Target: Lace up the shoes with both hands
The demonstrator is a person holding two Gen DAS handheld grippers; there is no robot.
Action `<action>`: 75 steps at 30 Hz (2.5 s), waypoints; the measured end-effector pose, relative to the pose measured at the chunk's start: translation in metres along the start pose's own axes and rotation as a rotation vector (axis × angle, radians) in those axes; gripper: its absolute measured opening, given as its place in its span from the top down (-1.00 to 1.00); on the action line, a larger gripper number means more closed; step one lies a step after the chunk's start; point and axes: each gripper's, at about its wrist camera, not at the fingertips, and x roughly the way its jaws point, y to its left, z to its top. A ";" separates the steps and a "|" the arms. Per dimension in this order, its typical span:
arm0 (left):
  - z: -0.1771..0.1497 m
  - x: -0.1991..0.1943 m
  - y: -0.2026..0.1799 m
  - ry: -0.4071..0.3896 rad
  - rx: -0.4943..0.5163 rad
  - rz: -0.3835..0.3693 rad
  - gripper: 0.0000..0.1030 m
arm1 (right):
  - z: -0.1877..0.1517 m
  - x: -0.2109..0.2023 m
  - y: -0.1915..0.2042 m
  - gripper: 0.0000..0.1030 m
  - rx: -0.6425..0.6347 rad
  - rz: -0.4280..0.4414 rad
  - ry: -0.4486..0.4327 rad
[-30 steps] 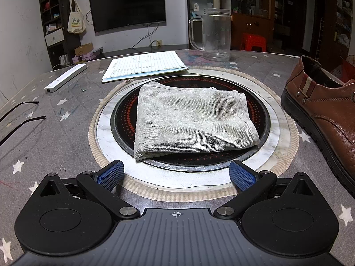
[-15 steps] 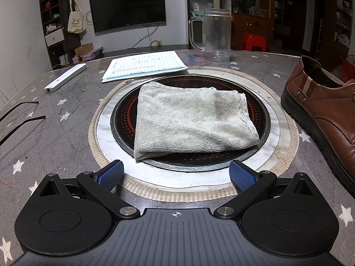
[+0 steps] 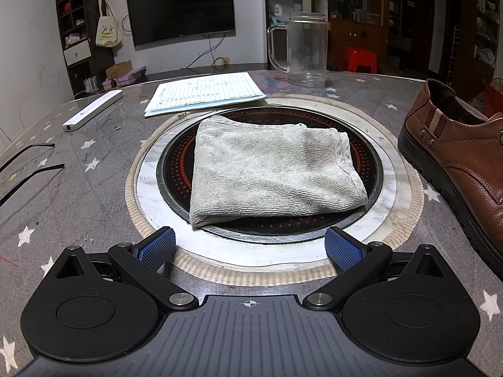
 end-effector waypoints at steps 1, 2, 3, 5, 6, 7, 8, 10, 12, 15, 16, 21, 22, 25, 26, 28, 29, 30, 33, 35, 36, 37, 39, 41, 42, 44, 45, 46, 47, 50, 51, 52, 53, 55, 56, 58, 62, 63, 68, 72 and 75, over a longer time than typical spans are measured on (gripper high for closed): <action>0.000 0.000 0.000 0.000 0.000 0.000 -0.99 | 0.000 0.000 0.000 -1.00 0.000 0.000 0.000; 0.000 0.000 -0.001 0.000 0.000 0.000 -0.99 | 0.000 0.000 0.000 -1.00 0.000 0.000 0.000; 0.000 0.000 0.000 0.000 0.000 0.000 -0.99 | 0.000 0.000 0.000 -1.00 0.000 0.000 0.000; 0.000 0.000 0.000 0.000 0.000 0.000 -0.99 | 0.000 0.000 0.000 -1.00 0.000 0.000 0.000; 0.000 0.000 0.000 0.000 0.000 0.000 -0.99 | 0.000 0.000 0.000 -1.00 0.000 0.000 0.000; 0.000 0.000 0.000 0.000 0.000 0.000 -0.99 | 0.000 0.000 0.001 -1.00 0.000 0.000 0.000; 0.000 0.000 0.000 0.000 0.000 0.000 -0.99 | 0.000 0.000 0.000 -1.00 0.000 0.001 0.000; 0.000 0.000 0.000 0.000 0.000 0.000 -0.99 | 0.000 0.000 0.001 -1.00 0.000 0.001 0.000; 0.000 0.000 0.000 0.000 0.000 0.000 -0.99 | 0.000 0.000 0.002 -1.00 0.000 0.001 0.000; 0.000 0.000 0.000 0.000 0.000 0.000 -0.99 | -0.001 0.000 0.003 -1.00 0.000 0.000 0.000; 0.000 0.000 0.000 0.000 0.000 0.000 -0.99 | -0.001 0.000 0.003 -1.00 0.000 0.000 0.000; 0.000 0.000 0.000 0.000 0.000 0.000 -0.99 | -0.001 0.001 0.004 -1.00 0.000 0.000 0.000; 0.000 0.000 0.000 0.000 0.000 0.000 -0.99 | -0.001 0.001 0.004 -1.00 0.000 0.000 0.000; 0.000 0.000 0.000 0.000 0.000 0.000 -0.99 | -0.001 0.001 0.003 -1.00 0.000 0.000 0.000; 0.000 0.000 0.000 0.000 0.000 0.000 -0.99 | -0.001 0.000 0.003 -1.00 0.000 0.000 0.000; 0.000 0.000 0.000 0.000 0.000 0.000 -0.99 | -0.001 0.001 0.005 -1.00 0.000 0.000 0.000; 0.000 0.000 0.000 0.000 0.000 0.000 -0.99 | -0.001 0.002 0.006 -1.00 0.001 0.000 0.000; 0.000 0.000 0.000 0.000 0.000 0.000 -0.99 | -0.001 0.002 0.006 -1.00 0.001 0.000 0.000; 0.000 0.000 -0.001 0.000 0.000 0.000 -0.99 | -0.001 0.002 0.007 -1.00 0.001 0.000 0.000; 0.000 0.000 0.000 0.000 0.000 0.000 -0.99 | -0.001 0.002 0.007 -1.00 0.001 0.000 0.000; 0.000 0.000 -0.001 0.000 0.000 0.000 -0.99 | -0.001 0.002 0.007 -1.00 0.001 0.000 0.000; 0.000 0.000 0.000 0.000 0.000 0.000 -0.99 | -0.001 0.002 0.007 -1.00 0.001 0.000 0.000; 0.000 0.000 -0.001 0.000 0.000 0.000 -0.99 | -0.001 0.002 0.007 -1.00 0.001 0.000 0.000; 0.000 0.000 0.000 0.000 0.000 0.000 -0.99 | -0.001 0.002 0.007 -1.00 0.001 0.000 0.000; 0.000 0.000 0.000 0.000 0.000 0.000 -0.99 | -0.001 0.002 0.007 -1.00 0.001 0.000 0.000; 0.000 0.000 0.000 0.000 0.000 0.000 -0.99 | -0.001 0.002 0.007 -1.00 0.001 0.000 0.000; 0.000 0.000 0.000 0.000 0.000 0.000 -0.99 | -0.001 0.002 0.007 -1.00 0.001 0.000 0.000; 0.000 0.000 0.000 0.000 0.000 0.000 -0.99 | -0.001 0.002 0.008 -1.00 0.001 0.000 0.000; 0.000 0.000 0.000 0.000 0.000 0.000 -0.99 | -0.001 0.002 0.008 -1.00 0.001 0.000 0.000; 0.000 0.000 0.000 0.000 0.000 0.000 -0.99 | -0.001 0.002 0.007 -1.00 0.001 0.000 0.000; 0.000 0.000 0.000 0.000 0.000 0.000 -0.99 | -0.001 0.002 0.008 -1.00 0.001 0.000 0.000; 0.000 0.000 0.000 0.000 0.000 0.000 -0.99 | -0.001 0.002 0.008 -1.00 0.001 0.000 0.000; 0.000 0.000 -0.001 0.000 0.000 0.000 -0.99 | -0.001 0.002 0.008 -1.00 0.001 0.000 0.000; 0.000 0.000 -0.001 0.000 0.000 0.000 -0.99 | -0.001 0.002 0.008 -1.00 0.001 0.000 0.000; 0.000 0.000 -0.001 0.000 0.000 0.000 -0.99 | -0.001 0.002 0.008 -1.00 0.001 0.000 0.000; 0.000 0.000 -0.001 0.000 0.000 0.000 -0.99 | -0.001 0.002 0.008 -1.00 0.001 0.000 0.000; 0.000 0.000 -0.001 0.000 0.000 0.000 -0.99 | -0.001 0.002 0.008 -1.00 0.001 0.000 0.000; 0.000 0.000 -0.001 0.000 0.000 0.000 -0.99 | -0.001 0.002 0.008 -1.00 0.001 0.000 0.000; 0.000 0.000 -0.001 0.000 0.000 0.000 -0.99 | -0.001 0.002 0.008 -1.00 0.001 0.000 0.000; 0.000 0.000 -0.001 0.000 0.000 0.000 -0.99 | -0.001 0.002 0.009 -1.00 0.001 0.000 0.000; 0.000 0.000 -0.001 0.000 0.000 0.000 -0.99 | -0.001 0.002 0.009 -1.00 0.001 0.000 0.000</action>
